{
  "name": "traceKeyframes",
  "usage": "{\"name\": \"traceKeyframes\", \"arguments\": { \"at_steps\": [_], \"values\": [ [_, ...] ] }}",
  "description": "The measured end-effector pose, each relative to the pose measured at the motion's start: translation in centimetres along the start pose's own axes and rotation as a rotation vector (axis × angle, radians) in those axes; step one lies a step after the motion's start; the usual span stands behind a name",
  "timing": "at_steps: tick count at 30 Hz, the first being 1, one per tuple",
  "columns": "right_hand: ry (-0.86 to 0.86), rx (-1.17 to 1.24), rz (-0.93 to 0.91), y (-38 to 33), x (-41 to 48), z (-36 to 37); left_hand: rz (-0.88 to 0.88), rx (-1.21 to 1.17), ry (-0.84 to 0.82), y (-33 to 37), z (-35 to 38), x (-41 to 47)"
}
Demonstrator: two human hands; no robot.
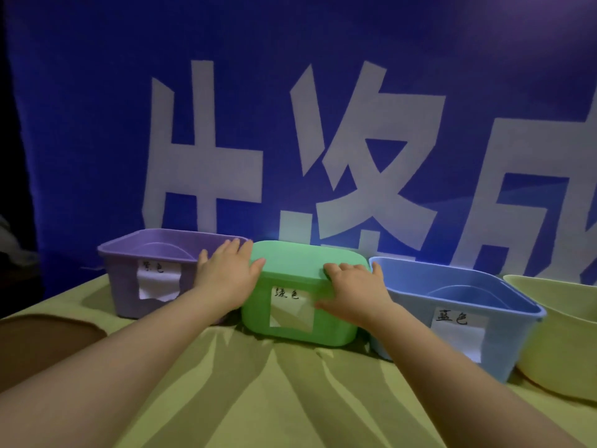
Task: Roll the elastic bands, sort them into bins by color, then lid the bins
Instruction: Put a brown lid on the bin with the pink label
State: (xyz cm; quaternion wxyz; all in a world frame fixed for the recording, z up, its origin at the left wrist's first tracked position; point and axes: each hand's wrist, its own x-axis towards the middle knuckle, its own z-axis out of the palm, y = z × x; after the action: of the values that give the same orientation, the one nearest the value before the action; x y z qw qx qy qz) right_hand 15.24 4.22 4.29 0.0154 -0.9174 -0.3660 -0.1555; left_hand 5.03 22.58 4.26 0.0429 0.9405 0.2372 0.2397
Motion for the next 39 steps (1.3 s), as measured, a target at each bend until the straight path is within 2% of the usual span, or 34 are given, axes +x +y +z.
{"name": "traceKeyframes", "arguments": {
  "at_steps": [4,7,14,17,24,31,39],
  "values": [
    [0.058,0.078,-0.104,-5.8,-1.5,-0.8,0.091,0.144,0.060,-2.1,-2.4,-4.6],
    [0.098,0.119,-0.189,-11.2,-2.4,-1.2,0.076,0.223,0.078,-4.2,-4.4,-7.6],
    [0.116,0.273,-0.310,-22.0,-4.8,-1.9,-0.142,0.297,0.133,-11.9,-9.5,-13.8],
    [0.095,0.331,-0.372,-26.1,-6.1,-1.4,-0.244,0.308,0.093,-14.9,-10.7,-16.8],
    [-0.056,0.349,-0.557,-36.0,-10.4,0.3,-0.412,0.364,0.018,-22.4,-10.7,-23.2],
    [-0.096,0.364,-0.617,-39.0,-12.4,0.9,-0.453,0.364,0.021,-25.3,-10.4,-25.2],
    [-0.025,0.387,-0.668,-39.0,-13.2,0.1,-0.363,0.301,0.142,-25.5,-9.7,-25.3]
  ]
}}
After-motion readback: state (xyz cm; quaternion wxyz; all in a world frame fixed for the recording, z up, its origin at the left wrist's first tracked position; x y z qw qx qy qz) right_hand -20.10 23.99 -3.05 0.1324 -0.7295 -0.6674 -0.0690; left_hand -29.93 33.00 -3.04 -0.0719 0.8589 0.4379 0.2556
